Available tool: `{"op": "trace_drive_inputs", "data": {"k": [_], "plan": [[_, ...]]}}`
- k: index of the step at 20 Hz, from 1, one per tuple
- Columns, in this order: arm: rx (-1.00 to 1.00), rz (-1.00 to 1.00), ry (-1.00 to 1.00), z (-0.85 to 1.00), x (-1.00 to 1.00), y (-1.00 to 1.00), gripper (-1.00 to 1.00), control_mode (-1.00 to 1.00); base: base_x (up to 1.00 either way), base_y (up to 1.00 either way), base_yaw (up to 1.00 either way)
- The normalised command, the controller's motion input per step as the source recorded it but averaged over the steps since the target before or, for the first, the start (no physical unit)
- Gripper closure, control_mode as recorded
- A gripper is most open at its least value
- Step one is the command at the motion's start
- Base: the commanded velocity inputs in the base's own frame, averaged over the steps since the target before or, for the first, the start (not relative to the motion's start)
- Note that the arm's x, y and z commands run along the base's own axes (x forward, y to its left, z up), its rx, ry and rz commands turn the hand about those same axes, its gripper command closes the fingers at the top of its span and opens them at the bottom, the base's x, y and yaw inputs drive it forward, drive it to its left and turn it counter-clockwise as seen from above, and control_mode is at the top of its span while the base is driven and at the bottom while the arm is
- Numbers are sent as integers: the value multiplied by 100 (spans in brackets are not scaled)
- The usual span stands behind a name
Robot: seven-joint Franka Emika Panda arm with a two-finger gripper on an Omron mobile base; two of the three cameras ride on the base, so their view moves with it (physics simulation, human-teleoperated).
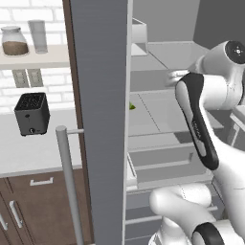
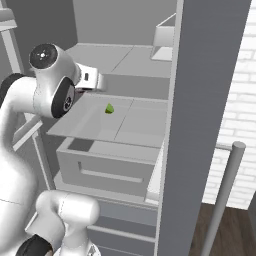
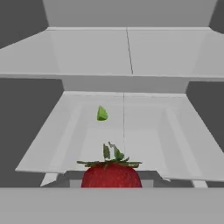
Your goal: Take the strawberry from the fridge and place it on top of the pancake, located on the dining counter.
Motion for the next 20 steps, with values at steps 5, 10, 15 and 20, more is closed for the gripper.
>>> {"op": "trace_drive_inputs", "data": {"k": [5,10,15,20], "plan": [[0,-1,1,-24,-100,1,100,-100,0,0,0],[0,-5,3,-39,-86,6,100,-100,0,0,0],[0,-3,2,-25,-49,7,100,100,-40,1,-1],[0,0,0,0,0,0,100,100,-100,0,-1]]}}
